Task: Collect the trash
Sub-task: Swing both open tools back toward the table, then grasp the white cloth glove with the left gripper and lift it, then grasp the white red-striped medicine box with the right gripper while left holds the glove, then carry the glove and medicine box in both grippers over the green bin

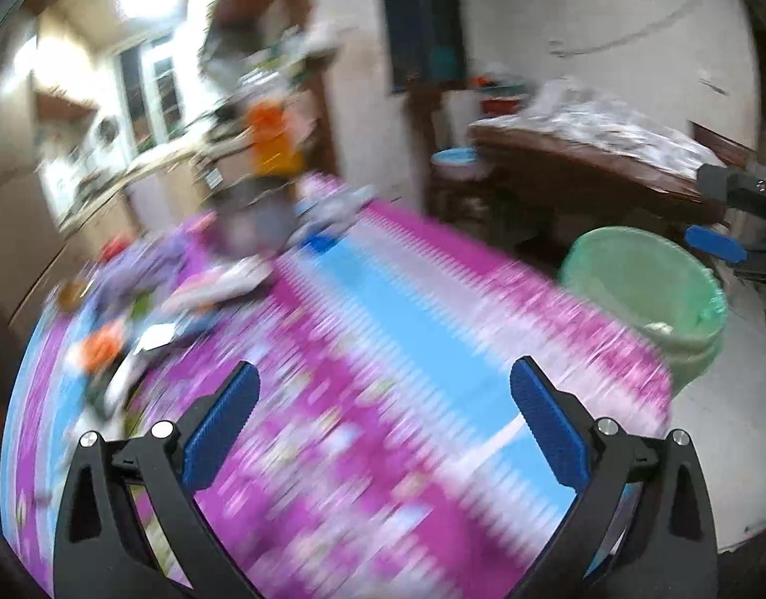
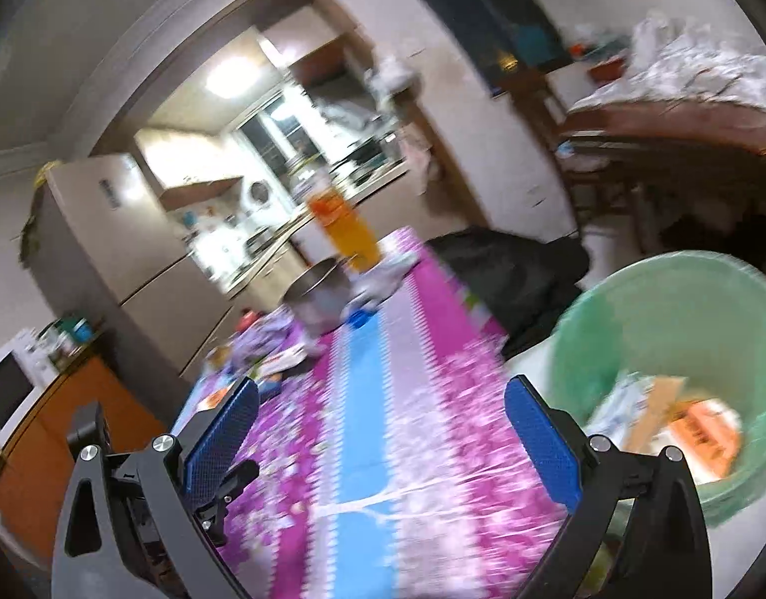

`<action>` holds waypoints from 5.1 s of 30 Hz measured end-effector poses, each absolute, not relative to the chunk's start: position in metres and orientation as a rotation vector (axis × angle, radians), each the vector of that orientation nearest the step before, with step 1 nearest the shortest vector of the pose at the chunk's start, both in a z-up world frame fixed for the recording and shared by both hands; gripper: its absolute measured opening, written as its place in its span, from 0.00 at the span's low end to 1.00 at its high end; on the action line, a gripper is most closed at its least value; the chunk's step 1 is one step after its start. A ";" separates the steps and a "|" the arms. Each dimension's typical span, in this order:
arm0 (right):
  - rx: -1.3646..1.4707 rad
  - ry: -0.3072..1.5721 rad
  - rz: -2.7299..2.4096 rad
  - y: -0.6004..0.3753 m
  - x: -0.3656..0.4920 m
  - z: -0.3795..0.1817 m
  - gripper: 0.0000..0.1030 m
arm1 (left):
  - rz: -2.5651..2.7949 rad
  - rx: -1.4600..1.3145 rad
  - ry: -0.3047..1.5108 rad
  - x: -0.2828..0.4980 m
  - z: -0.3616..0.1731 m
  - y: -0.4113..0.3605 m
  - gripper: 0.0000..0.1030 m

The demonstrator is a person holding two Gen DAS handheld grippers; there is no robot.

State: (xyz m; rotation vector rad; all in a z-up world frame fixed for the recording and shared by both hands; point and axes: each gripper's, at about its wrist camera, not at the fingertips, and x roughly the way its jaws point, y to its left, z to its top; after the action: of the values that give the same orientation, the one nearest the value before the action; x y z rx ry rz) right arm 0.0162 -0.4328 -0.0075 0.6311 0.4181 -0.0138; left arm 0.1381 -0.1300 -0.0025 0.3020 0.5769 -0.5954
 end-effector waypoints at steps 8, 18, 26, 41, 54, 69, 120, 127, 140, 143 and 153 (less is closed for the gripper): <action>0.576 0.550 0.136 -0.358 0.067 -0.028 0.95 | -0.390 0.135 0.627 0.150 0.003 0.038 0.94; 0.409 0.668 0.244 -0.282 0.156 -0.028 0.95 | -0.452 0.282 0.662 0.215 -0.006 0.087 0.88; 0.394 0.723 0.278 -0.262 0.195 -0.035 0.95 | -0.517 0.364 0.795 0.258 -0.043 0.062 0.37; 0.303 0.745 0.400 -0.235 0.218 -0.030 0.94 | -0.649 0.096 0.532 0.158 0.034 0.120 0.03; 0.095 0.722 0.412 -0.182 0.271 -0.014 0.75 | -0.565 -0.088 0.536 0.152 0.025 0.145 0.03; -0.570 0.811 0.311 -0.183 0.380 -0.044 0.71 | -0.516 -0.179 0.709 0.188 -0.028 0.145 0.04; 0.008 0.846 0.492 -0.167 0.196 -0.035 0.27 | 0.120 0.210 0.715 0.182 0.007 0.068 0.03; -0.010 0.814 0.474 -0.176 0.187 -0.026 0.27 | 0.142 0.242 0.673 0.179 0.019 0.055 0.03; 0.003 0.770 0.404 -0.206 0.166 -0.010 0.27 | 0.113 0.284 0.627 0.172 0.033 0.027 0.03; 0.003 0.759 0.385 -0.211 0.160 -0.006 0.27 | 0.100 0.294 0.617 0.170 0.035 0.019 0.03; 0.011 0.736 0.304 -0.231 0.136 0.012 0.27 | 0.023 0.306 0.588 0.162 0.042 -0.007 0.03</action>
State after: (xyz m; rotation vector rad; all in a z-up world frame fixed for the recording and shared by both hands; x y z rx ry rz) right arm 0.1356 -0.2310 0.0120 0.0111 0.7362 0.3042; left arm 0.1623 -0.0073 0.0421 0.3063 0.5881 0.0228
